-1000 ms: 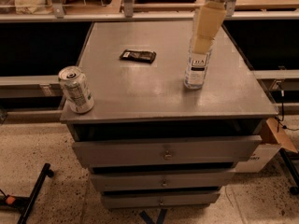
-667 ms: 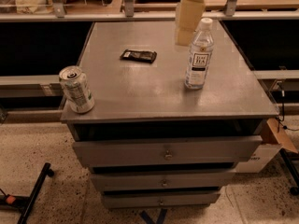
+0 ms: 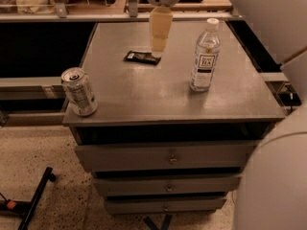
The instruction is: Move rxbar chocolate near 7up can
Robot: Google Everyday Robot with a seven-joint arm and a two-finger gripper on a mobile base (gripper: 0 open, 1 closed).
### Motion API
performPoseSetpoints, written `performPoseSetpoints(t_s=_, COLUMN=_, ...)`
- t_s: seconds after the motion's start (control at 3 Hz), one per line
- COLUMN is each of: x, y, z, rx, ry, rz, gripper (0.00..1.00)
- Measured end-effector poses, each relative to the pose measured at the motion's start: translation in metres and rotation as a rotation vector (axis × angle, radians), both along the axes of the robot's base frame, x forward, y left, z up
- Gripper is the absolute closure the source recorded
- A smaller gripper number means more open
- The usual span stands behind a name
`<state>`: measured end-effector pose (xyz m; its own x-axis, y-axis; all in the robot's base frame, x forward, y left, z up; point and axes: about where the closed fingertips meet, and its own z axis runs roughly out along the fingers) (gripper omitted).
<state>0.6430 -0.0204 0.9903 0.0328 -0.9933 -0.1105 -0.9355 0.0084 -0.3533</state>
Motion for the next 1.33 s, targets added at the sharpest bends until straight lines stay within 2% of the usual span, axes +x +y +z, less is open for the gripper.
performPoseSetpoints(t_s=0.33, x=0.023, y=0.013, z=-0.033, rx=-0.012, ry=0.039, rz=-0.033, gripper=0.0)
performPoseSetpoints(t_s=0.67, x=0.048, y=0.015, z=-0.069, rx=-0.001, ry=0.076, rz=-0.09, gripper=0.0)
performPoseSetpoints(t_s=1.0, x=0.048, y=0.015, z=-0.07, rx=-0.001, ry=0.076, rz=-0.091, gripper=0.0)
performPoseSetpoints(t_s=1.33, x=0.069, y=0.015, z=-0.081, rx=0.057, ry=0.06, rz=-0.114, gripper=0.0)
